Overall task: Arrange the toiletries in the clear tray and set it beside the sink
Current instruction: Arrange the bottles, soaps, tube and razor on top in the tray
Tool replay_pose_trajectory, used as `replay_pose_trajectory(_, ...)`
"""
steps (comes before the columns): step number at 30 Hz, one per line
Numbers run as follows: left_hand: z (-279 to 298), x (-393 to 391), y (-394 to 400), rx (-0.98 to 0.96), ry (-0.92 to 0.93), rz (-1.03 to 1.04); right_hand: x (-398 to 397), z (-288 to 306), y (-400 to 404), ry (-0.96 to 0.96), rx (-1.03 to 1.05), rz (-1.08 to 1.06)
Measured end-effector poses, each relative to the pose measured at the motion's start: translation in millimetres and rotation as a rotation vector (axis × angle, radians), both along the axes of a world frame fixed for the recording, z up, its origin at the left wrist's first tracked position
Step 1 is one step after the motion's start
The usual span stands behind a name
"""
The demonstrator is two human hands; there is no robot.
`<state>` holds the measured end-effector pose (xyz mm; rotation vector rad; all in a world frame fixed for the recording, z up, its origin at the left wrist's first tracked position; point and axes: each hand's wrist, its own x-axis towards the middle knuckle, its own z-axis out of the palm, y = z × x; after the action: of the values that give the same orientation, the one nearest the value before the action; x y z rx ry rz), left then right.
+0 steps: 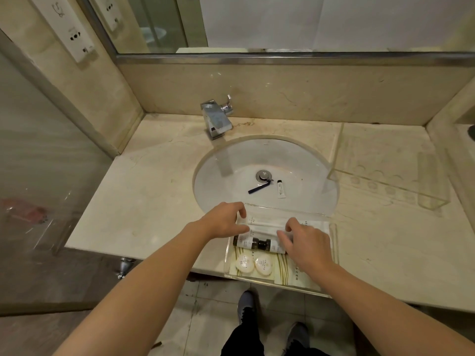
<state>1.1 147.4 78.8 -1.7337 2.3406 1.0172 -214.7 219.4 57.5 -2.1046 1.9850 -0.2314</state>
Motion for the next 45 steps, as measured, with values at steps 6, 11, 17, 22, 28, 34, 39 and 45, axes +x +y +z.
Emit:
replay_pose_trajectory(6,2,-11,-32,-0.096,0.003,0.020,-4,1,-41,-0.016,-0.085,-0.105)
replay_pose_trajectory(11,-3,-20,-67,-0.123,-0.028,0.059,-7,-3,-80,-0.046,-0.075,-0.145)
replay_pose_trajectory(17,-27,-27,-110,-0.082,-0.047,0.206,-8,-22,-128,-0.096,0.187,-0.242)
replay_pose_trajectory(22,-55,-33,-139,0.014,-0.066,0.264,-10,-49,-158,-0.140,0.401,-0.212)
replay_pose_trajectory(28,-98,-47,-165,0.129,-0.120,0.144,-5,-85,-190,-0.159,0.625,-0.167)
replay_pose_trajectory(34,-130,-62,-173,0.211,-0.270,-0.023,0,-114,-210,-0.034,0.714,-0.101)
replay_pose_trajectory(39,-156,-67,-169,0.230,-0.362,-0.176,3,-131,-216,0.071,0.699,-0.086)
replay_pose_trajectory(45,-157,-65,-166,0.014,-0.450,-0.333,4,-129,-224,0.138,0.653,-0.165)
